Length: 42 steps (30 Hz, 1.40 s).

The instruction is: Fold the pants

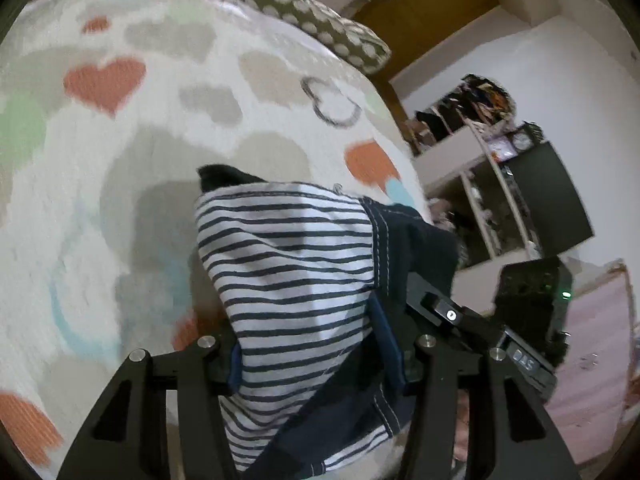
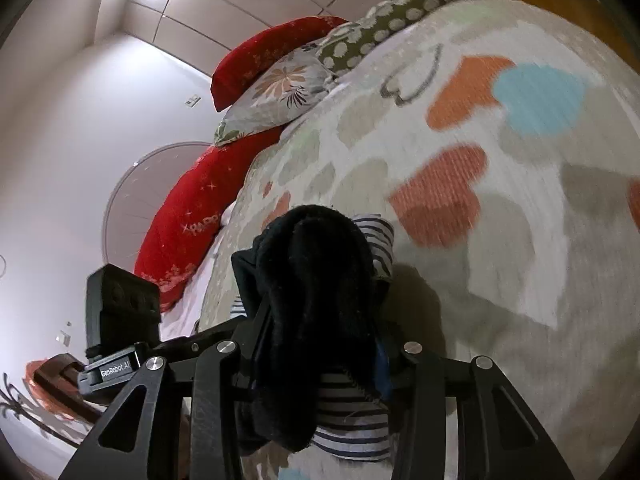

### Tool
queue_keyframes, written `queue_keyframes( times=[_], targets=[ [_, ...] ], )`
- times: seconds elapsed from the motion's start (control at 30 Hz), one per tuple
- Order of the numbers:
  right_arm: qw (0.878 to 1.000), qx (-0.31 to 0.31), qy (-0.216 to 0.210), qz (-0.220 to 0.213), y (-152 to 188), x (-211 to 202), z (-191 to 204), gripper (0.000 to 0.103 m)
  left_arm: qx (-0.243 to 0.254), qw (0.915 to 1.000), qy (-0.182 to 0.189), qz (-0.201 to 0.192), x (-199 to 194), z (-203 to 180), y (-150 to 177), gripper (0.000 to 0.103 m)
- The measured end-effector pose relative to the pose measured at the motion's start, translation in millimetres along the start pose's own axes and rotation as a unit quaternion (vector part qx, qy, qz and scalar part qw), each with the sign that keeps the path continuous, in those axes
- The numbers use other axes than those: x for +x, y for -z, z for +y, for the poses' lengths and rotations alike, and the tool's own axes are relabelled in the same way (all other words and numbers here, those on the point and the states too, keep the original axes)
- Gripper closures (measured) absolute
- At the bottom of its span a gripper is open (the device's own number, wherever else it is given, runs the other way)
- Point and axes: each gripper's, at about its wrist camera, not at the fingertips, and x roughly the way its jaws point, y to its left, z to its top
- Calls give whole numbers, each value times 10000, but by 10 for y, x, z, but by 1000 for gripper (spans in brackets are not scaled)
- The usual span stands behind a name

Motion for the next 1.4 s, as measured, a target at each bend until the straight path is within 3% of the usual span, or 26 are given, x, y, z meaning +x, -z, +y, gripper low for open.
queue_keyframes(
  times=[0.13, 0.2, 0.23, 0.3, 0.4, 0.5, 0.63, 0.7, 0.77, 0.83, 0.97, 1.1, 1.2, 1.3, 1.4],
  targets=[
    [9995, -92, 294, 9, -272, 273, 21, 57, 7, 9969, -773, -166, 155, 161, -285, 49],
    [9982, -72, 587, -21, -364, 409, -48, 56, -46, 9943, -1054, -139, 243, 271, -342, 43],
    [9968, -62, 792, -57, -394, 463, -99, 56, -143, 9945, -1033, -95, 256, 332, -346, 40],
    [9948, 1, 1019, -17, -425, 532, -194, 40, -369, 9959, -823, -85, 198, 419, -323, 40],
    [9952, 61, 972, -73, -430, 461, -217, 40, -523, 9948, -828, -282, -17, 435, -233, 40],
    [9925, -160, 1076, -552, -443, 183, -47, 40, -350, 9914, -1109, -607, -287, 329, -94, 40],
    [9954, -230, 443, -821, -404, -67, 211, 49, -23, 9884, -1283, -817, -420, 154, 189, 39],
    [9977, -121, -53, -668, -320, -38, 259, 49, 125, 9877, -1376, -736, -334, 112, 307, 37],
    [9988, 61, -293, -375, -235, 83, 211, 49, 194, 9872, -1531, -408, -124, 136, 407, 37],
    [9993, 279, -18, -231, -117, 207, 68, 49, 156, 9862, -1643, -157, 65, 210, 470, 36],
    [9968, 770, -36, -227, 19, 219, -193, 50, 394, 9831, -1756, -325, -13, 116, 489, 36],
    [9971, 441, 314, -537, 92, -74, -51, 49, 473, 9801, -1816, -644, -269, 3, 543, 34],
    [9958, 349, 578, -625, 219, -252, -10, 48, 648, 9698, -2030, -1184, -567, -143, 704, 27],
    [9915, 276, 1062, -697, 427, -397, 7, 46, 796, 9488, -2410, -1881, -873, -286, 924, 20],
    [9871, -84, 1412, -750, 646, -516, 130, 44, 903, 9179, -2869, -2586, -1186, -413, 1131, 10]
  ],
)
